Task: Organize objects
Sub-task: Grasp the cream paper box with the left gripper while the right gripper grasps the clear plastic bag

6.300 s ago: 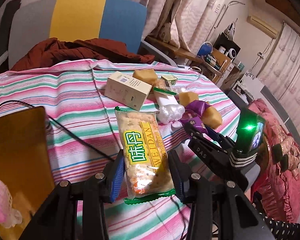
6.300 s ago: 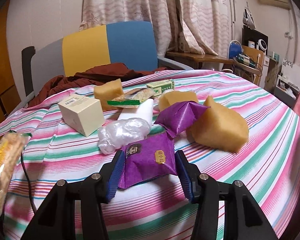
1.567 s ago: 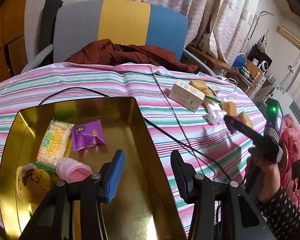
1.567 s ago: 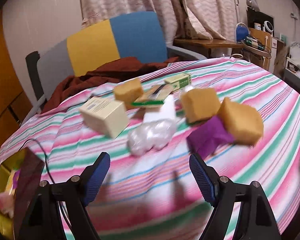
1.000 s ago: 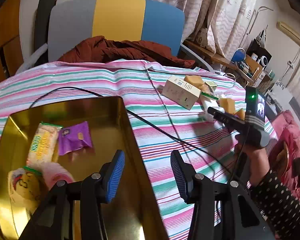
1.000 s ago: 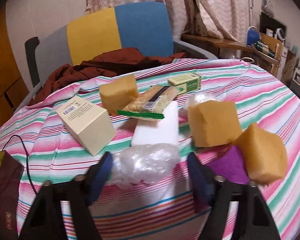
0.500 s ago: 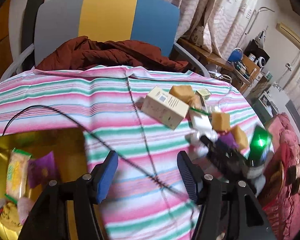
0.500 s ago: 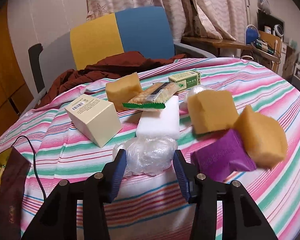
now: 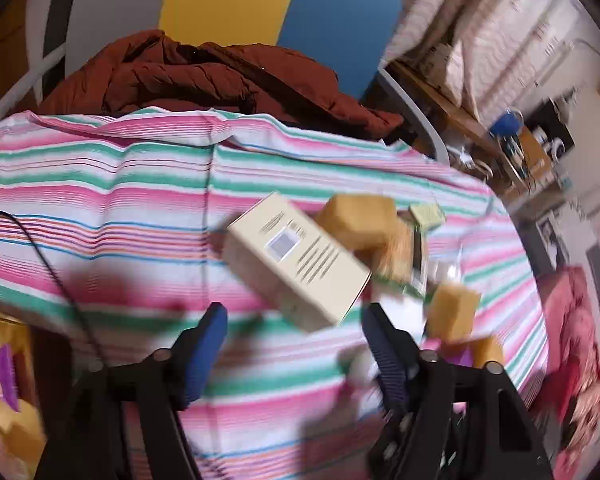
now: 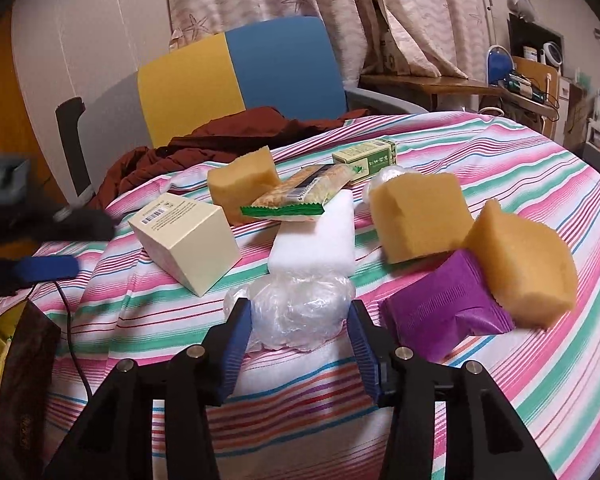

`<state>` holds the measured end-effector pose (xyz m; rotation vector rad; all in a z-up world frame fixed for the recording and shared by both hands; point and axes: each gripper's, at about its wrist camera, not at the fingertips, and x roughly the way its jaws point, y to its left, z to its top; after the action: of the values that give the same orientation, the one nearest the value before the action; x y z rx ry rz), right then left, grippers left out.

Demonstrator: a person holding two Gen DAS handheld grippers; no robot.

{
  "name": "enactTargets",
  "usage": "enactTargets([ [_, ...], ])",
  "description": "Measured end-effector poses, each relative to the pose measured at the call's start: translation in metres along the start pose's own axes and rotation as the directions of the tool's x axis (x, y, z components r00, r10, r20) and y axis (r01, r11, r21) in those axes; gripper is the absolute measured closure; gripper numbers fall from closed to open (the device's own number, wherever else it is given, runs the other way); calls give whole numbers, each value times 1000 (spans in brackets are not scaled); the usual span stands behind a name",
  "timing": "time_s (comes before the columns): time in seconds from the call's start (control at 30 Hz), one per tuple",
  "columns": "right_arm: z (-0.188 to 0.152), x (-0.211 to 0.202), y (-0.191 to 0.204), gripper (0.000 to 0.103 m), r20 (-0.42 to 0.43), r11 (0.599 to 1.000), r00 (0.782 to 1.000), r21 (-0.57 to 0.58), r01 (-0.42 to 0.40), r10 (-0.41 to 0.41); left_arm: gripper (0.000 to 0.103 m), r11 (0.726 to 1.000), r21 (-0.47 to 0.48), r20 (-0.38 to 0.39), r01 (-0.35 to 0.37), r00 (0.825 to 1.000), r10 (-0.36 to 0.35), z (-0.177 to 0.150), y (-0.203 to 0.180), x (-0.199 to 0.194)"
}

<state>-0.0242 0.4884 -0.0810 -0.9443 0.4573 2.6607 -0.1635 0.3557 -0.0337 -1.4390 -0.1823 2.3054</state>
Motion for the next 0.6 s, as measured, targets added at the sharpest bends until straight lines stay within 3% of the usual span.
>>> enactTargets([
  [0.07,0,1,-1,53,1,1000,1000,6,-6,6,22,1000,-19,9,-19,1000,19,9,-8,10],
  [0.17,0,1,-3,53,2,1000,1000,15,-14,14,21,999,17,-47,-41,998,41,19,-23,32],
  [0.4,-2,1,-4,53,5,999,1000,24,-24,24,21,990,55,-56,-132,989,135,27,-29,57],
  [0.5,-1,1,-5,53,5,999,1000,26,-26,26,21,991,85,-56,-104,992,109,21,-21,58],
  [0.6,-2,0,-6,53,5,999,1000,27,-27,27,26,984,129,-19,-122,992,125,13,-12,47],
])
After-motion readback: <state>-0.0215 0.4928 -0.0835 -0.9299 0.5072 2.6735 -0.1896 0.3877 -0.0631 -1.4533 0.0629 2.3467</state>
